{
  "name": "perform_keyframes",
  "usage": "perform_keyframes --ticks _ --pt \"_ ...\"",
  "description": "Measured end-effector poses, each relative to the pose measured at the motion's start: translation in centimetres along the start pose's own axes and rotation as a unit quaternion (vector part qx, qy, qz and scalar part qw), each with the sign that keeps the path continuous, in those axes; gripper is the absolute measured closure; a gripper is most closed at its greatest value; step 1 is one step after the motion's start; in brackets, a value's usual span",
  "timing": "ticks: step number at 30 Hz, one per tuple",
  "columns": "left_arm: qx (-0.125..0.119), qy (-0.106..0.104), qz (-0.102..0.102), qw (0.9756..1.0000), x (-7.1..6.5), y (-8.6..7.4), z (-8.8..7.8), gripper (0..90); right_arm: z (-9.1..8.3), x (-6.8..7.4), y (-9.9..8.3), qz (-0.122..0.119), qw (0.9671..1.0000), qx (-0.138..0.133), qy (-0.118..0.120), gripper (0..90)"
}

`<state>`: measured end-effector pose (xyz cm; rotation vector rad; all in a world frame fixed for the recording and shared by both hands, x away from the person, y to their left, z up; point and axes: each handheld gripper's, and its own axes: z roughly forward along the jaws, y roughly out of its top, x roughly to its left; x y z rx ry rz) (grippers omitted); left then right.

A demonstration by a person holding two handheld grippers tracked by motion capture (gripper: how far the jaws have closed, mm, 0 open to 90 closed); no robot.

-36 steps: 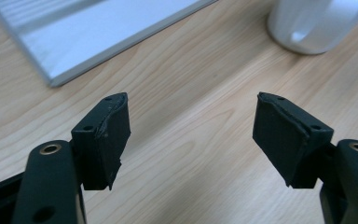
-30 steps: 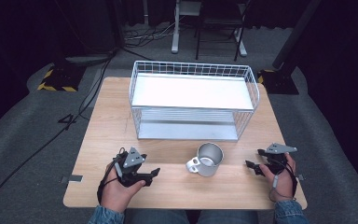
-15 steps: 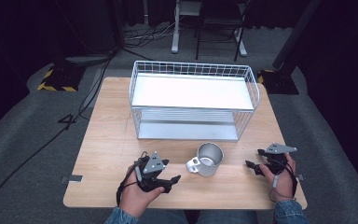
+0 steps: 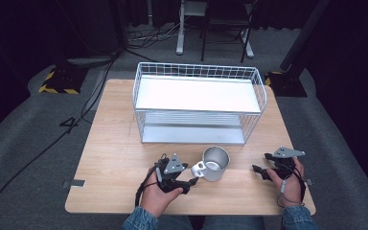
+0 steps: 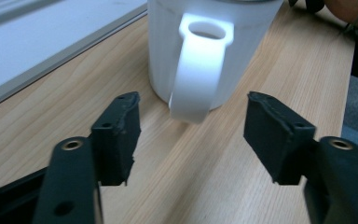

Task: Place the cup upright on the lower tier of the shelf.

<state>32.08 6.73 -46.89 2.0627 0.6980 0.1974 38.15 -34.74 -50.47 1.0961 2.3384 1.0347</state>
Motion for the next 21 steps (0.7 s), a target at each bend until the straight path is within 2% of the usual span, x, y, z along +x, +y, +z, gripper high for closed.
perform_keyframes --ticks 4,9,12,15,17,21 --pt "-0.007 0.001 -0.002 1.0 0.2 0.1 0.3 43.4 0.0 0.0 0.0 0.0 1.0 0.0 0.0 20.1" --pt "-0.011 -0.009 0.0 0.9999 0.3 0.4 0.7 46.2 0.0 0.0 0.0 0.0 1.0 0.0 0.001 20.1" --pt "-0.01 -0.015 0.009 0.9998 0.1 1.0 0.9 49.8 0.0 0.0 0.0 0.0 1.0 -0.001 0.0 20.1" --pt "-0.005 -0.017 0.018 0.9997 -0.1 1.6 1.0 55.0 0.0 0.0 0.0 0.0 1.0 0.0 0.001 20.1" --pt "0.002 -0.012 0.027 0.9996 -0.2 1.9 1.1 60.5 0.0 0.0 0.0 0.0 1.0 0.0 0.001 20.1" --pt "0.015 -0.01 0.029 0.9994 -0.1 2.1 1.1 68.4 0.0 0.0 0.0 0.0 1.0 -0.001 0.001 20.1"
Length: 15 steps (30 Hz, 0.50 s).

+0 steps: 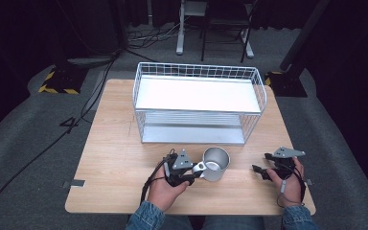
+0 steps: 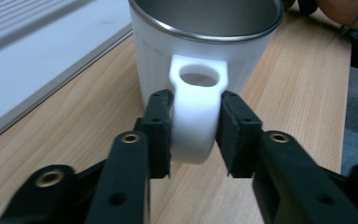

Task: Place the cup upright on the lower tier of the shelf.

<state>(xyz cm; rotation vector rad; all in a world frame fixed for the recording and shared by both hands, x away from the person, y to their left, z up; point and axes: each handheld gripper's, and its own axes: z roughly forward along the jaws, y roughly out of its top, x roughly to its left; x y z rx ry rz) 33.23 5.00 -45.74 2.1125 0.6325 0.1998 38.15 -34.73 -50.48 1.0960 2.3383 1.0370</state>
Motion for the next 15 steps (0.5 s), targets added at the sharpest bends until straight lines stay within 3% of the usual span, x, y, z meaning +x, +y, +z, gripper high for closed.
perform_keyframes --ticks 7,15 --pt "0.016 0.005 0.027 0.9995 -0.67 0.46 0.15 71.1 0.0 -0.01 0.01 0.0 1.0 0.001 0.0 20.1" --pt "-0.002 0.007 0.032 0.9995 -0.77 0.55 0.08 71.5 -0.01 -0.02 0.01 0.0 1.0 0.001 0.001 20.1"
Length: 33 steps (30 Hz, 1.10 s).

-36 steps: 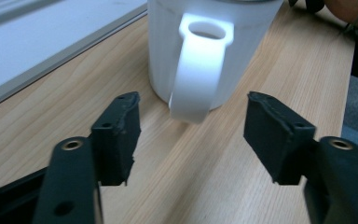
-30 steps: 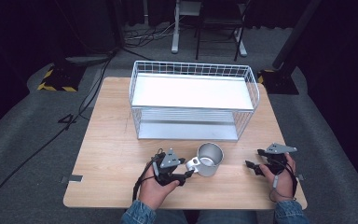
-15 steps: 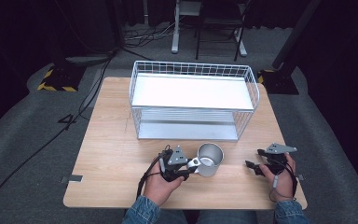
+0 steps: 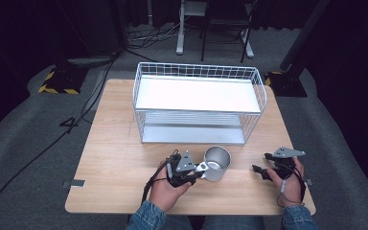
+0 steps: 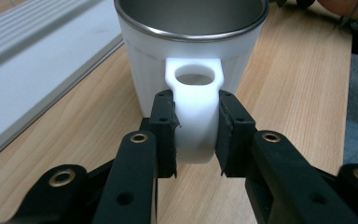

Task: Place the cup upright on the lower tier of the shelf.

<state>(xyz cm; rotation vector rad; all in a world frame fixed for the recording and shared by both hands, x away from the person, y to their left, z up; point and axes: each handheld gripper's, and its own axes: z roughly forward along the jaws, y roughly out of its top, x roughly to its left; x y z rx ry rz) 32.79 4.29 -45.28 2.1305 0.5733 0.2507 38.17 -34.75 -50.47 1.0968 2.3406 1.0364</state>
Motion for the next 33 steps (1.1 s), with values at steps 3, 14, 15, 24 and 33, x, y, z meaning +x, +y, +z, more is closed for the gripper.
perform_keyframes --ticks 3,14,15,24,33 --pt "-0.007 0.002 0.009 0.9999 -0.3 0.2 -0.1 71.6 0.0 0.0 0.0 0.0 1.0 0.0 0.0 20.1" --pt "-0.038 -0.004 0.012 0.9992 -0.7 1.4 -1.0 71.6 0.0 0.0 0.0 0.0 1.0 0.0 0.0 20.1" --pt "-0.042 -0.003 0.012 0.9991 -0.6 1.5 -1.1 71.6 0.0 0.0 0.0 0.0 1.0 0.0 0.0 20.1" --pt "-0.072 0.015 -0.014 0.9972 1.0 2.0 -2.4 71.6 0.0 0.0 0.0 -0.001 1.0 0.0 -0.001 20.1" --pt "-0.093 0.049 -0.037 0.9938 2.9 2.4 -2.9 71.6 0.0 0.1 0.0 -0.003 1.0 -0.002 -0.002 20.1"
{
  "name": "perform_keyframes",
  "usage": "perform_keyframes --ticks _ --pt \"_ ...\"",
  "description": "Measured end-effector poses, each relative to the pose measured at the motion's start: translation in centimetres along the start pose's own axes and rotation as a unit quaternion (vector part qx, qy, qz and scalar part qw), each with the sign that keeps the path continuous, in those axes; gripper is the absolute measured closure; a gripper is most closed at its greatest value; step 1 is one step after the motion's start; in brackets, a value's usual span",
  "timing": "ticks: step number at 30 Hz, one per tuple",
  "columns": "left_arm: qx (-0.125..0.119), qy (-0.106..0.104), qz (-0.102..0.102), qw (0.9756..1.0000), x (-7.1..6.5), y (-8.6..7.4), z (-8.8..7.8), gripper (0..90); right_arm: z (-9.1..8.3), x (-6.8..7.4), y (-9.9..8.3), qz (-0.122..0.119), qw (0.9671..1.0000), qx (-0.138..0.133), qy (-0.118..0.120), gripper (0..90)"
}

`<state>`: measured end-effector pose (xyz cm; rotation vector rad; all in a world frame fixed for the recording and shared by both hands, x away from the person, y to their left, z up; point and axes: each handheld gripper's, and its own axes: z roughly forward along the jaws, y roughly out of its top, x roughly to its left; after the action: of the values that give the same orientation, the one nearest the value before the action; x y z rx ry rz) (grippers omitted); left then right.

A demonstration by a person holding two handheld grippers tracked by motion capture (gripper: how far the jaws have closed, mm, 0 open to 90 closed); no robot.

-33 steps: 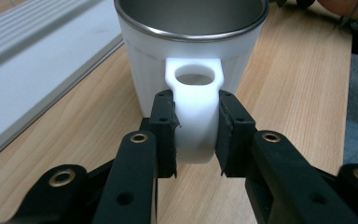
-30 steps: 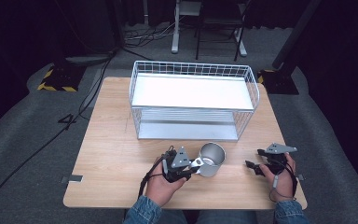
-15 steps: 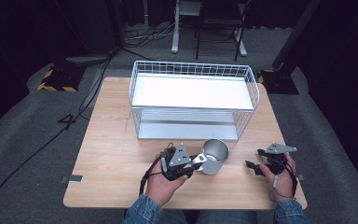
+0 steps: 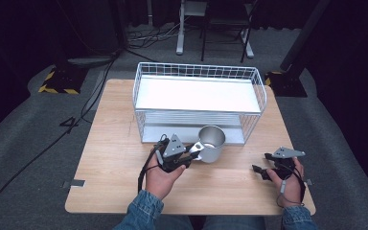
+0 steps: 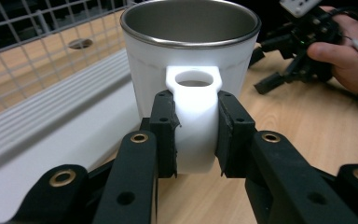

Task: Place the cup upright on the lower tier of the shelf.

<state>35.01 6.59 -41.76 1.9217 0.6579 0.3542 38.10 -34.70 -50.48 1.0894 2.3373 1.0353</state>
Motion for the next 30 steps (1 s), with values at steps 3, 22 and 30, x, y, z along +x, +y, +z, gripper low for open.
perform_keyframes --ticks 3,22,30 --pt "-0.006 0.016 -0.002 0.9998 0.8 0.3 -0.1 71.6 0.0 0.0 0.0 0.0 1.0 0.0 0.0 20.1" --pt "-0.029 0.093 -0.039 0.9944 5.1 0.5 1.6 71.5 0.0 0.0 0.0 0.001 1.0 0.001 0.0 20.1" --pt "-0.034 0.129 -0.034 0.9905 6.8 -0.1 3.0 71.5 0.0 -0.1 0.0 0.001 1.0 0.001 0.001 20.1"
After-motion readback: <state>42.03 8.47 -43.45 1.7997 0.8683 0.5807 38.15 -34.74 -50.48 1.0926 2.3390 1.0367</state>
